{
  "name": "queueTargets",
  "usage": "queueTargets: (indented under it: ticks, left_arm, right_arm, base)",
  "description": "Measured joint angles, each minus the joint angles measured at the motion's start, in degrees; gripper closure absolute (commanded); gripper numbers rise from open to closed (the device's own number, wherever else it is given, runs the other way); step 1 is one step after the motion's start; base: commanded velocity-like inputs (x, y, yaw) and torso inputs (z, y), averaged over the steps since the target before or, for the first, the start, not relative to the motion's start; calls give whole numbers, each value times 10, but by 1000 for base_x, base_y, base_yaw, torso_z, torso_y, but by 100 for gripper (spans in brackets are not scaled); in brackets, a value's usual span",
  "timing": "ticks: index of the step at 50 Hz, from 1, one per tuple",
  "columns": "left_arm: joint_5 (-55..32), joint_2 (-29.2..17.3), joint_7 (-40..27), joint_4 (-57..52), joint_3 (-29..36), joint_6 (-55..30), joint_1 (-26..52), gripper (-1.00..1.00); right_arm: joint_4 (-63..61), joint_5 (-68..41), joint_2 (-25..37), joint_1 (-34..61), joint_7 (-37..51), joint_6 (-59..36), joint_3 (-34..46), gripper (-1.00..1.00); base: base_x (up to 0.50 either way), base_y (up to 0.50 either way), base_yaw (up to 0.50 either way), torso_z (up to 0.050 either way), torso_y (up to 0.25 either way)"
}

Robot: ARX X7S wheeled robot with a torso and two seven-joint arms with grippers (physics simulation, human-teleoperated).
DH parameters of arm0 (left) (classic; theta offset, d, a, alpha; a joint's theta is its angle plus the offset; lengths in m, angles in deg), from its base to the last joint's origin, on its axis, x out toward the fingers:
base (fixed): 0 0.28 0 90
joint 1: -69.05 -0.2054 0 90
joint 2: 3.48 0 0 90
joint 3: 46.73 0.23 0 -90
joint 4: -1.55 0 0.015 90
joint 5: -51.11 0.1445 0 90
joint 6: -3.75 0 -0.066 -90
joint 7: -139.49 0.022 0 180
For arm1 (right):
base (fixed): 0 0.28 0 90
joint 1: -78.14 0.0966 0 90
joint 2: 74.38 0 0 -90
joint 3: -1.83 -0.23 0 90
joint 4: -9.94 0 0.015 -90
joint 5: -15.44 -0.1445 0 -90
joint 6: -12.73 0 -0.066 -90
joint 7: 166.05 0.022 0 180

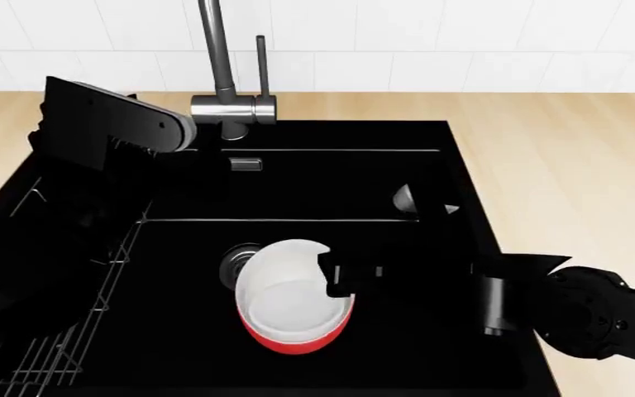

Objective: Stack the bowls in the sink.

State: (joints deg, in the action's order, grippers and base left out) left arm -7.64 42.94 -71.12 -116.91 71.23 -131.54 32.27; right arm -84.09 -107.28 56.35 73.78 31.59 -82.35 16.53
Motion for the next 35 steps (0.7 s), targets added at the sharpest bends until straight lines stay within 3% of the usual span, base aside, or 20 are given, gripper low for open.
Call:
queueTargets:
  ticks: [35]
  left_arm:
    - [-7, 4, -1, -2, 2, 2, -2, -100]
  right_arm:
    - [-92, 43, 51, 37, 50, 31, -33, -100]
  base:
    - [0, 0, 0, 0, 0]
